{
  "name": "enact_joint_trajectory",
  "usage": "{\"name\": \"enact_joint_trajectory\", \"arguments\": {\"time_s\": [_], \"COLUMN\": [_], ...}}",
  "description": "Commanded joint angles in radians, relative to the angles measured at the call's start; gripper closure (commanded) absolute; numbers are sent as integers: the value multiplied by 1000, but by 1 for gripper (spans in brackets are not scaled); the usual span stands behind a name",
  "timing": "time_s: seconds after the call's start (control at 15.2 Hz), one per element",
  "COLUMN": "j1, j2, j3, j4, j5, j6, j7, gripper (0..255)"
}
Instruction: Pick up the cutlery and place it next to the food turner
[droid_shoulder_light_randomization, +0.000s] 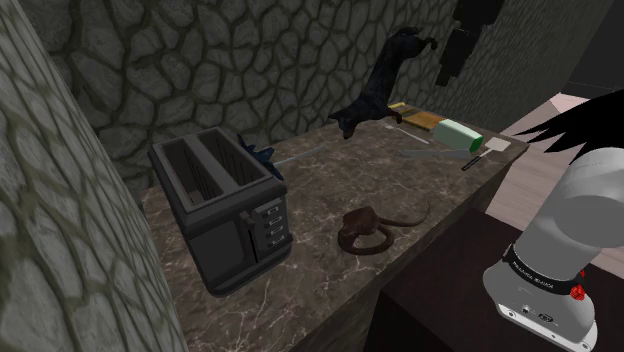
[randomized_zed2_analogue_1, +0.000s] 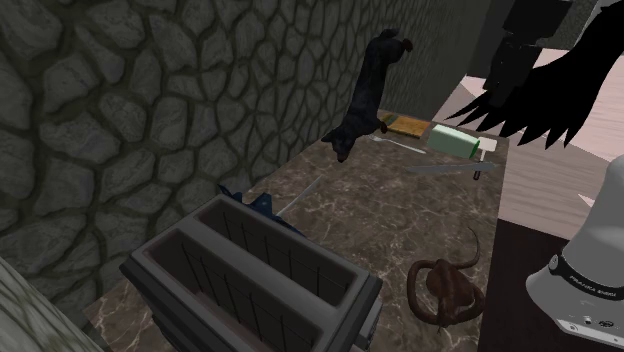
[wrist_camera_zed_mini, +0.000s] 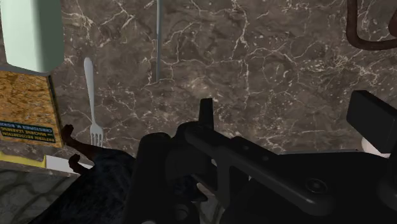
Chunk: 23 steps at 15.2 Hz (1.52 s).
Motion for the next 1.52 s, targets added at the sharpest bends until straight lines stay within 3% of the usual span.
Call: {"name": "enact_joint_trajectory", "arguments": {"time_s": [0.0, 0.73, 1.45], "j1": [0, 106, 188], "j2": [0, 386, 793], "j3": [0, -95, -109], "j4": [0, 99, 342], "j5": [0, -23, 21], "j6": [0, 265, 400], "j7": [0, -372, -721], "gripper": [0, 0, 0]}}
